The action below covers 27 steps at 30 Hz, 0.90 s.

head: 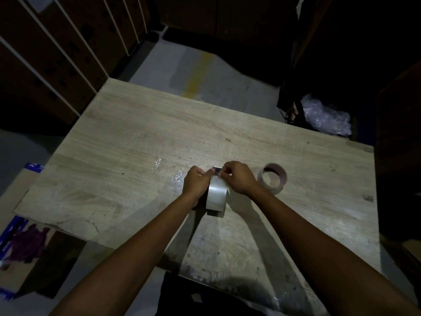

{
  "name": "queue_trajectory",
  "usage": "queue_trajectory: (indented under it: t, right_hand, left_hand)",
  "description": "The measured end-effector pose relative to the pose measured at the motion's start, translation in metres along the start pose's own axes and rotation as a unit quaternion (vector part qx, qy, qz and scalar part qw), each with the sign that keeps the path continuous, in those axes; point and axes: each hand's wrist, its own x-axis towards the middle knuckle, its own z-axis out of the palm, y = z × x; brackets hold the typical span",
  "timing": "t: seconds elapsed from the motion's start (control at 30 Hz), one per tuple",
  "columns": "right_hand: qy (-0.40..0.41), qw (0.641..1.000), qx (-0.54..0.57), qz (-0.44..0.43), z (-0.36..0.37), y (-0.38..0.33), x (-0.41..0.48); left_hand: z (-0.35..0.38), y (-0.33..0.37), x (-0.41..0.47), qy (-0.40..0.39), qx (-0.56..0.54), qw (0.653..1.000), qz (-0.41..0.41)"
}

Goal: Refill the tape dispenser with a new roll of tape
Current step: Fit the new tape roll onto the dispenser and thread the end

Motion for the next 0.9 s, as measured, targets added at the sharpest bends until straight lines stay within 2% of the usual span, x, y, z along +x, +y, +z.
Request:
queue_trajectory:
  t: [0.07,0.13,0.23,0.6,0.9]
  right_hand:
    - [-0.004,1.0,-0.002,0.008,0.003,0.0,-0.001]
    - [-0.001,1.0,-0.011,0.01,0.005,0.001,-0.002]
    - [0.002,1.0,-0.021,0.009,0.005,-0.001,-0.005]
    - [0.032,0.996,-0.078,0.02,0.01,-0.004,-0.008]
    - [0.06,0.994,-0.075,0.042,0.013,-0.012,-0.013]
  left_hand:
    - [0.004,-0.004,-0.002,0.003,-0.037,0.997,-0.061]
    - [0.009,-0.008,-0.005,-0.031,-0.121,0.983,-0.134]
    - [0.013,-0.01,-0.01,-0.067,-0.171,0.969,-0.165]
    - [0.003,-0.017,-0.022,-0.103,-0.178,0.974,-0.097]
    - [-0.023,-0.032,-0.02,-0.233,-0.214,0.948,-0.037]
